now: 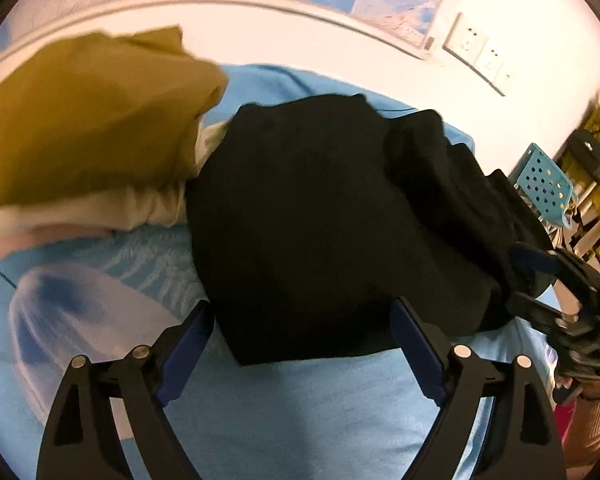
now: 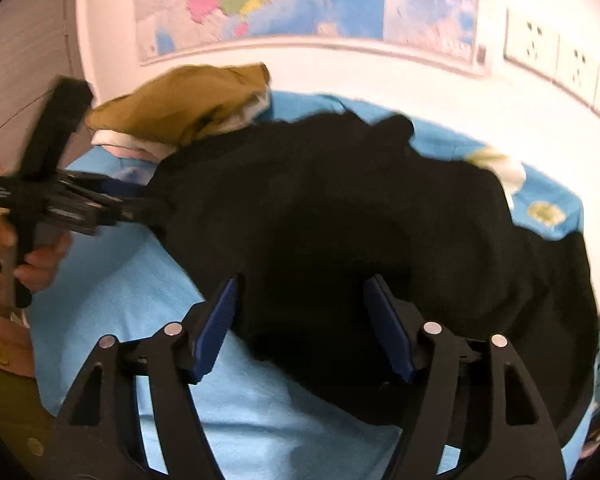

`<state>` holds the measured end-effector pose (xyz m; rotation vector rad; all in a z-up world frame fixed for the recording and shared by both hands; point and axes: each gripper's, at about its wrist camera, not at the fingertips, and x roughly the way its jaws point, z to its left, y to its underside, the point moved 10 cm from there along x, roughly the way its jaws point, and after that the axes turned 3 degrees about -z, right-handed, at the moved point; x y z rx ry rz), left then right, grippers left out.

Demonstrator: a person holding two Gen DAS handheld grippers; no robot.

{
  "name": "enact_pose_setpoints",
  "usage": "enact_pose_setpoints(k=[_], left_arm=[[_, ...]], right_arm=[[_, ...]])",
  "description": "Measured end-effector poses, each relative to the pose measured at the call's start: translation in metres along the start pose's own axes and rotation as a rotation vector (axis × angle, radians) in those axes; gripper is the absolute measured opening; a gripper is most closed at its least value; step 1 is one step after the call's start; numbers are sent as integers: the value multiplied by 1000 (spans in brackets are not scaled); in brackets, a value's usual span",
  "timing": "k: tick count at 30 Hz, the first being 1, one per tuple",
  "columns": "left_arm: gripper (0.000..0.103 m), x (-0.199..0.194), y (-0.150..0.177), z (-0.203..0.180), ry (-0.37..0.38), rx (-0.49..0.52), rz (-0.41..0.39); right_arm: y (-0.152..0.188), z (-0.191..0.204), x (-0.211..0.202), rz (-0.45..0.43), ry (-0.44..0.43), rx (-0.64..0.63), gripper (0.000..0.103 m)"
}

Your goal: Fold large clothes

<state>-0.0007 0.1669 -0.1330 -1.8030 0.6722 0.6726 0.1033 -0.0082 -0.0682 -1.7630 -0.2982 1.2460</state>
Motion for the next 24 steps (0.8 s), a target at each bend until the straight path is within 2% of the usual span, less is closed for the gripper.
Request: enact_pose_setpoints(k=[4, 6, 9, 12, 15, 21, 23, 24], left_arm=[[86, -5, 5, -2, 5, 7, -10], [86, -8, 6, -3, -2, 17, -16], [86, -14, 9, -5, 4, 15, -23], [86, -18, 13, -7, 1, 27, -24], [86, -18, 17, -10, 11, 33, -16], [86, -17, 25, -15, 43, 29, 3], [86, -18, 28, -19, 72, 21, 10], [86, -17, 30, -21, 90, 12, 17]], right_arm=[[-8, 28, -6, -23, -5, -133, 77], [-5, 40, 1, -6, 4, -206, 80], [4, 45, 12, 25, 27, -258, 80], [16, 44, 23, 54, 95, -339, 80], [21, 44, 30, 53, 118, -371, 82], [27, 38, 45, 66, 186, -427, 82], [27, 33, 52, 68, 220, -435, 76], [27, 30, 55, 75, 230, -435, 69]])
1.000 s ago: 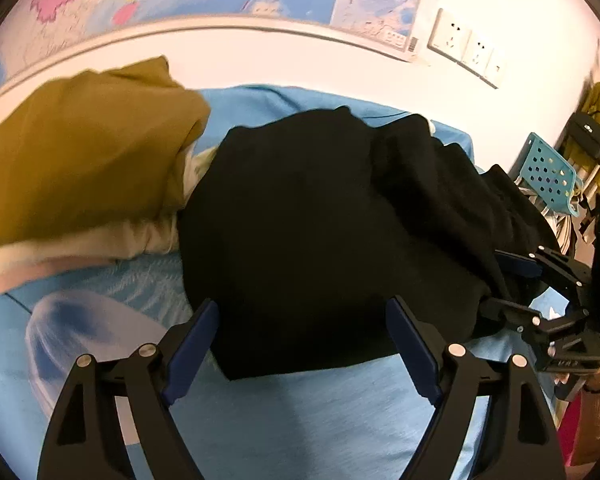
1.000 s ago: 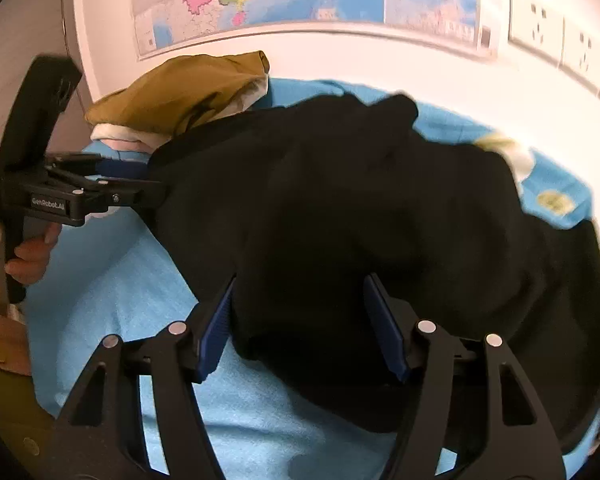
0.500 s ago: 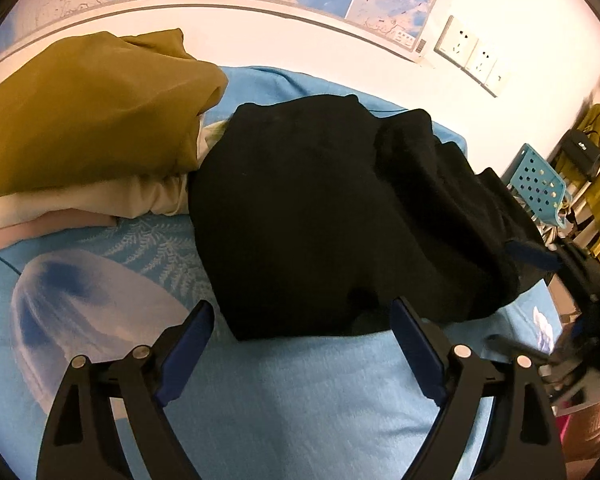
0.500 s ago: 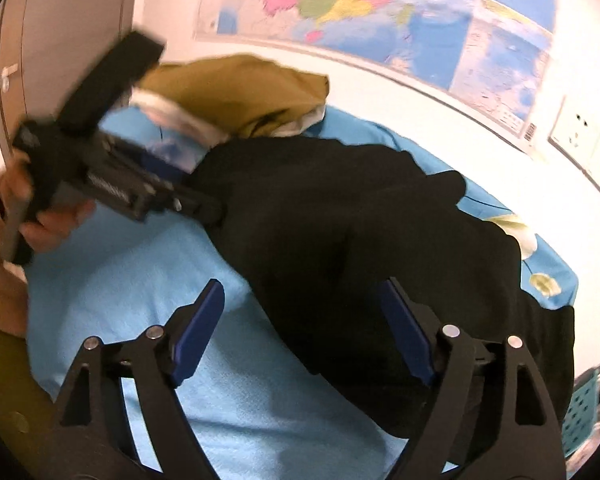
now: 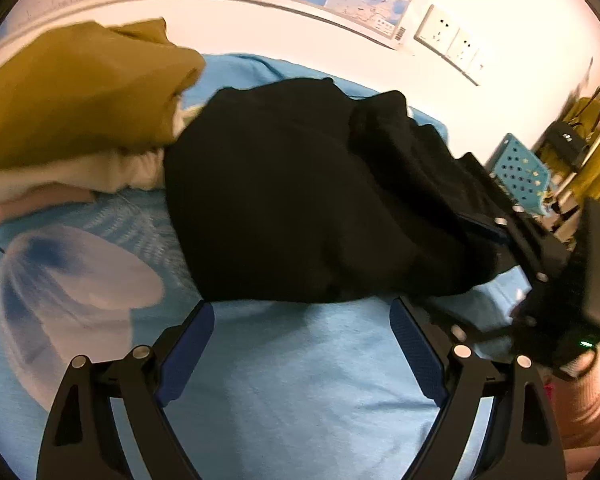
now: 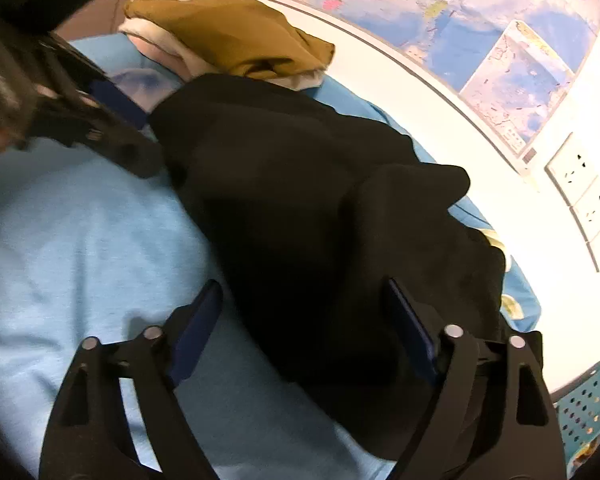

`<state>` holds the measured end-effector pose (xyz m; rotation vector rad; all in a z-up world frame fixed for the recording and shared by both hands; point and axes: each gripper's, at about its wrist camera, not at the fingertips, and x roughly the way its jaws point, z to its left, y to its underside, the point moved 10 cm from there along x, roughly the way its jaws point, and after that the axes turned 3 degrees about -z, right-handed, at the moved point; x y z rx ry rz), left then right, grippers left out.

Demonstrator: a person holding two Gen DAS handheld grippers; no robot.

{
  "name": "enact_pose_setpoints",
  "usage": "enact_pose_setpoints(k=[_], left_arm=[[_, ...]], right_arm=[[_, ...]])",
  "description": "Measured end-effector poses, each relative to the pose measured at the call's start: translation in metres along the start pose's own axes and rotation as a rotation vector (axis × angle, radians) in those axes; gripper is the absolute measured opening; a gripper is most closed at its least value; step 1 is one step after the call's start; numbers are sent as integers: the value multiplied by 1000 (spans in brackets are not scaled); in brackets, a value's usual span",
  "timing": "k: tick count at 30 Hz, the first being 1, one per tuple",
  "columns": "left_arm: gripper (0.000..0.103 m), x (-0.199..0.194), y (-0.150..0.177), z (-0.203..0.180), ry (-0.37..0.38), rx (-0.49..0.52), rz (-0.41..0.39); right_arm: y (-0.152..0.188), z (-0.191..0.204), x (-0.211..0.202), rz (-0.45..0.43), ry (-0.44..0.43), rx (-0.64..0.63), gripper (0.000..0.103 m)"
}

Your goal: Fold large clothes

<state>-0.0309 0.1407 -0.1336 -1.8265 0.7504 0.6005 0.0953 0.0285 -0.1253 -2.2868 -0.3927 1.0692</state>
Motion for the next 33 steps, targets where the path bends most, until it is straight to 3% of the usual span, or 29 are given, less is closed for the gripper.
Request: enact_pose_setpoints(k=[2, 4, 7, 12, 19, 26, 29, 33], left_arm=[[86, 3, 5, -5, 44, -24, 21], [86, 7, 9, -12, 74, -31, 40], [86, 11, 12, -26, 149, -46, 60], [86, 24, -8, -40, 264, -136, 43], [86, 47, -40, -32, 417, -398, 15], [86, 65, -64, -23, 376, -449, -15], [84, 74, -71, -21, 311, -412, -1], [55, 79, -68, -19, 227, -337, 18]], right_arm=[[-1, -4, 3, -4, -26, 34, 62], [-6, -12, 1, -17, -73, 95, 42], [-17, -30, -10, -54, -137, 228, 33], [-21, -40, -14, -83, -191, 323, 32], [-16, -39, -16, -91, -235, 390, 34], [-12, -40, -20, -96, -304, 485, 39], [-8, -42, -36, -110, -382, 574, 53], [19, -57, -76, -159, -538, 806, 67]])
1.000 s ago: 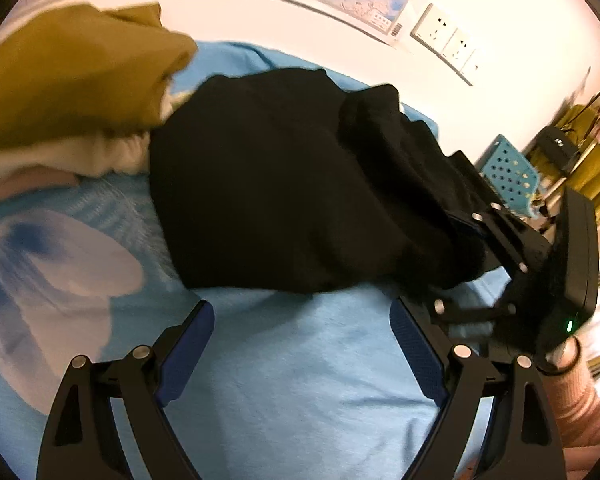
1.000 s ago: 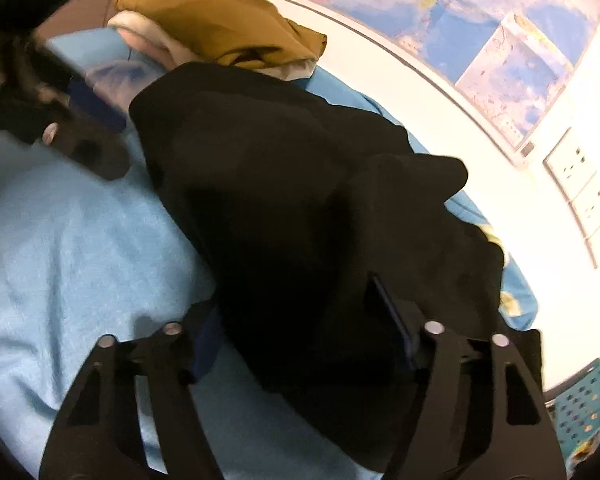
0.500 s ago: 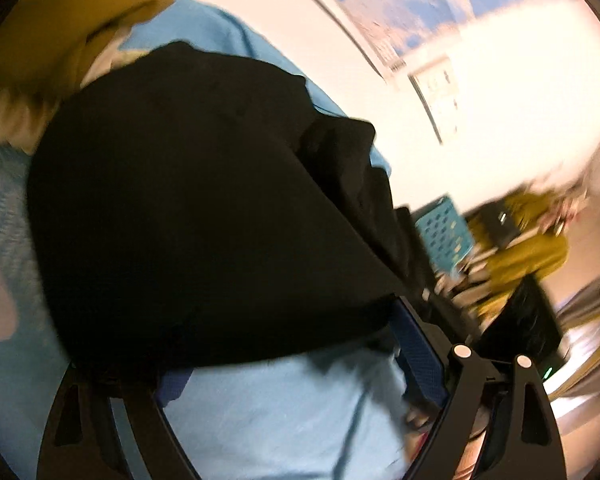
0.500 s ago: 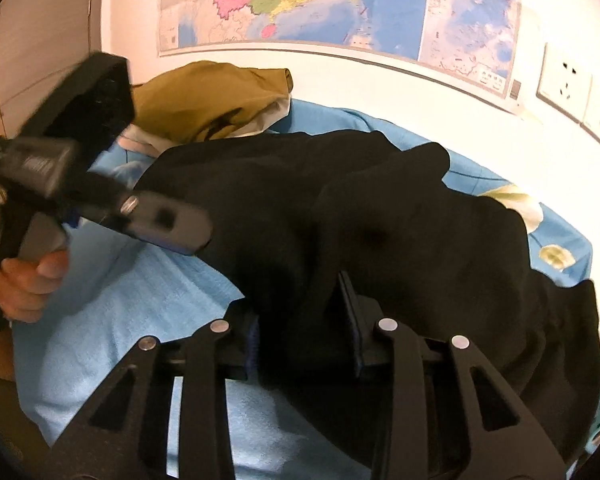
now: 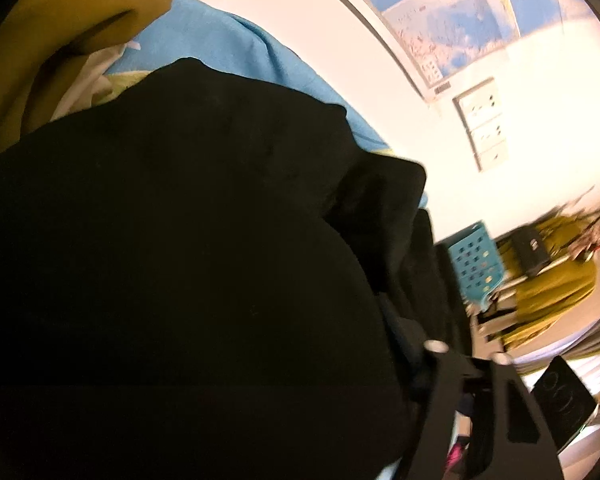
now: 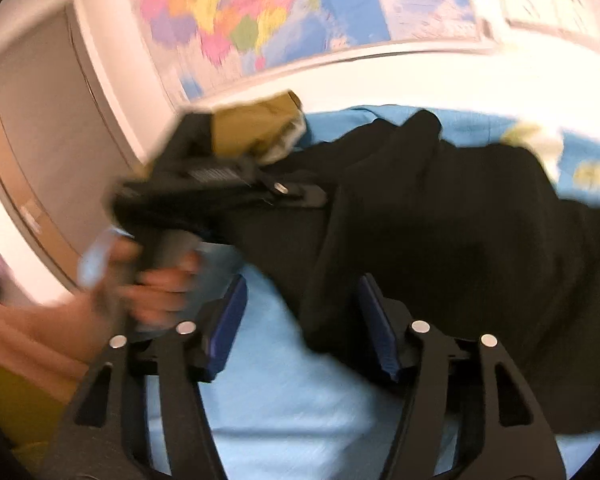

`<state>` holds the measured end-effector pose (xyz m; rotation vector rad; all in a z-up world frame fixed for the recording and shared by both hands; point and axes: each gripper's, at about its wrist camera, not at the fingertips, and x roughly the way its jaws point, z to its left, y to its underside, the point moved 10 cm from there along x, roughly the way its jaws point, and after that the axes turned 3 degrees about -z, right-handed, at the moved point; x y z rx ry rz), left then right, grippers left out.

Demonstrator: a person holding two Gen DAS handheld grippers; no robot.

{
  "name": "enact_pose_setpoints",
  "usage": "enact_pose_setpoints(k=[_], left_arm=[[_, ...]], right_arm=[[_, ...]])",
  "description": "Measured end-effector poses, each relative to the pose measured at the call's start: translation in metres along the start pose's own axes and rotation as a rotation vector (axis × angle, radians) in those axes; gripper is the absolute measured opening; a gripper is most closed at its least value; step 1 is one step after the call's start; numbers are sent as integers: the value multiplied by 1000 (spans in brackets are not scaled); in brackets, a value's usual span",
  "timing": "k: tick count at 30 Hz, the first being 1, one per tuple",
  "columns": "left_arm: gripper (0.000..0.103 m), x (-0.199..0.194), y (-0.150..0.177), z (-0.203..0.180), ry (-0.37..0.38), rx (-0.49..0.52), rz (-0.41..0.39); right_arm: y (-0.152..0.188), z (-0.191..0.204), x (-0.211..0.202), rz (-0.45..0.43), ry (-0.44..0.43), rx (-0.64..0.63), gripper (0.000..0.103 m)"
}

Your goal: Fold large clothes

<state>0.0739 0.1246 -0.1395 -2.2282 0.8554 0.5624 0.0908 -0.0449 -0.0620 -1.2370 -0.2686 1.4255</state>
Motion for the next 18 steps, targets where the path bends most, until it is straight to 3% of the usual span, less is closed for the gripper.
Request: enact_pose_setpoints(k=[1, 3, 9, 14, 18], left_arm=[[47, 2, 0, 1, -17, 9, 4], [42, 2, 2, 2, -23, 17, 16], [41, 3, 5, 3, -26, 41, 31], [42, 3, 4, 3, -11, 42, 37], [46, 4, 4, 3, -10, 52, 46]], right_arm=[[4, -7, -12, -13, -23, 71, 69], [17, -26, -36, -35, -49, 220, 70], [53, -99, -81, -125, 88, 565, 75], [39, -120, -81, -211, 159, 644, 80], [25, -130, -65, -218, 293, 626, 87]])
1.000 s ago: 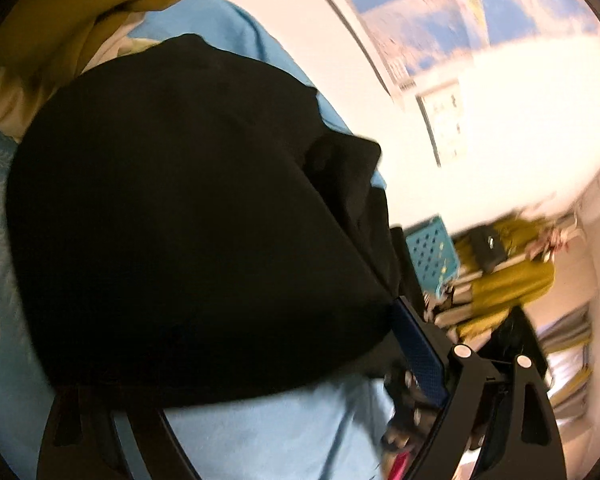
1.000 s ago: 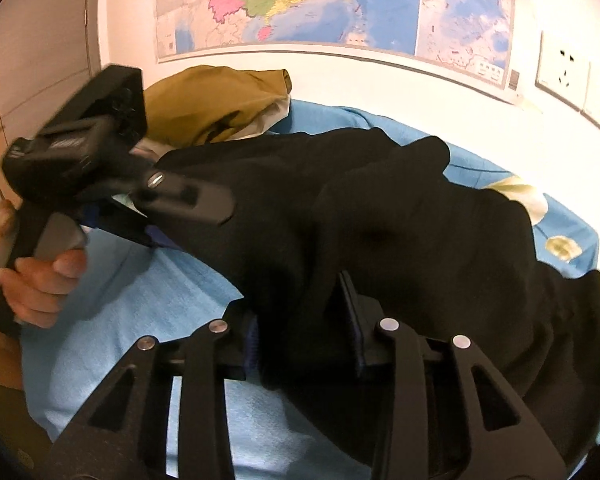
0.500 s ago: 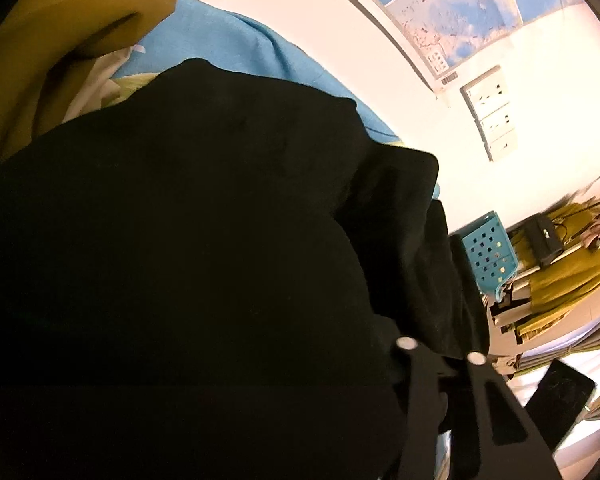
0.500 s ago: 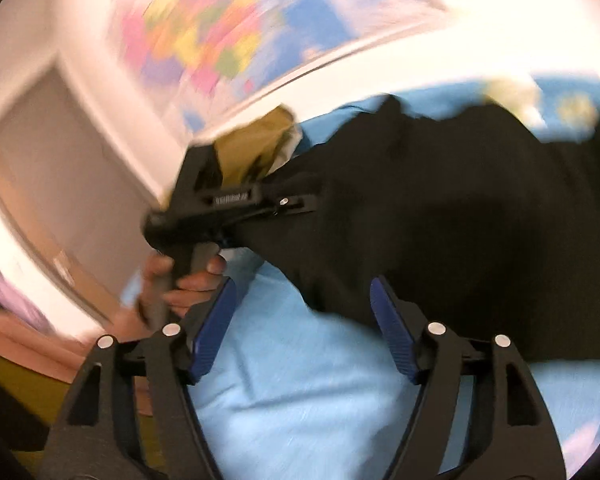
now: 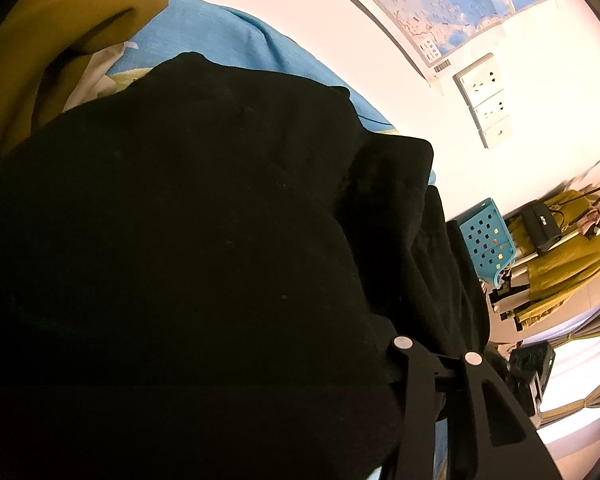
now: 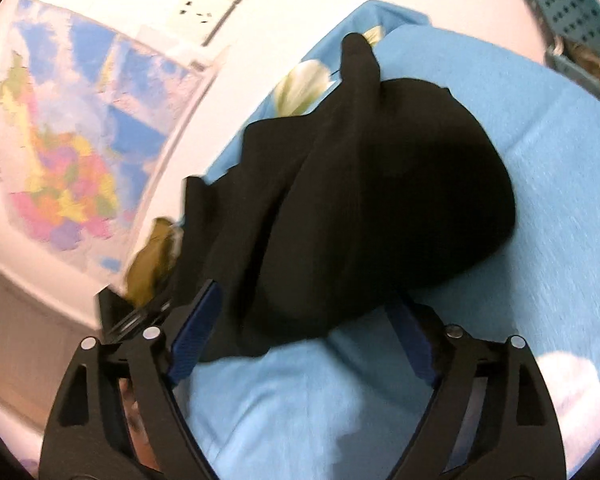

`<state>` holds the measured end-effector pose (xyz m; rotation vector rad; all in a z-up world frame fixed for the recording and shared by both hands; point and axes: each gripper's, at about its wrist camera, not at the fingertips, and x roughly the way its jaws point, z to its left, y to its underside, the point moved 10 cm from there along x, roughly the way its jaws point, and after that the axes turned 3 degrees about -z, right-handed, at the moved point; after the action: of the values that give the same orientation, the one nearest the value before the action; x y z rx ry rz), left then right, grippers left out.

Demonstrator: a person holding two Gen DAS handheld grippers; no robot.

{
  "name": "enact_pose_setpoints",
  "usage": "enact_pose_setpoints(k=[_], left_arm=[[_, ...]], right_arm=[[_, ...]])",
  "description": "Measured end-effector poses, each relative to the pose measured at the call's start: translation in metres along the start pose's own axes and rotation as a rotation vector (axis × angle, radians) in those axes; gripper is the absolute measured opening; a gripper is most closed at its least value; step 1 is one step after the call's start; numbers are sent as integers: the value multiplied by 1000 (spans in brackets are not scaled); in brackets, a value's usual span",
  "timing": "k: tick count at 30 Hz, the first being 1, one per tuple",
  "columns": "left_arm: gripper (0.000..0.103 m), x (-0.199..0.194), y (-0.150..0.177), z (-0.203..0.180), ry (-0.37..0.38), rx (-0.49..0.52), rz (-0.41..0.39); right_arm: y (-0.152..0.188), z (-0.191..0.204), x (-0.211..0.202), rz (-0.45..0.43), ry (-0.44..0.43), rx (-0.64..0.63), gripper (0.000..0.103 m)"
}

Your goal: Fold large clothes

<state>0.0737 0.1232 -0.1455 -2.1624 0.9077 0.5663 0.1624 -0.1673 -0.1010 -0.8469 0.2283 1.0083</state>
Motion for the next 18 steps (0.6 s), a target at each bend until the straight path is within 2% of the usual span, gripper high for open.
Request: enact_pose_setpoints(k=[2, 4, 5, 6, 8, 10, 12, 15, 18], left_arm=[[51, 1, 0, -2, 4, 20, 6], [62, 3, 0, -6, 10, 51, 23], [64, 4, 0, -8, 8, 74, 35], [67, 4, 0, -9, 2, 92, 45], [74, 3, -4, -9, -52, 143, 43], [83, 4, -10, -6, -104, 208, 13], [86, 5, -10, -5, -100, 218, -10], [91, 9, -8, -8, -130, 246, -24], [88, 11, -10, -7, -172, 246, -30]], right_arm=[[-2, 6, 8, -22, 23, -8, 91], [-7, 10, 14, -36, 18, -1, 91], [-9, 15, 15, -45, -4, 2, 91], [-16, 26, 6, -98, -41, -12, 86], [-22, 35, -3, -149, -66, -80, 82], [-18, 26, 5, -98, -37, -59, 86], [-9, 5, 19, -18, 30, 10, 83], [-7, 9, 19, -40, 42, -19, 85], [-12, 18, 22, -50, -2, -17, 84]])
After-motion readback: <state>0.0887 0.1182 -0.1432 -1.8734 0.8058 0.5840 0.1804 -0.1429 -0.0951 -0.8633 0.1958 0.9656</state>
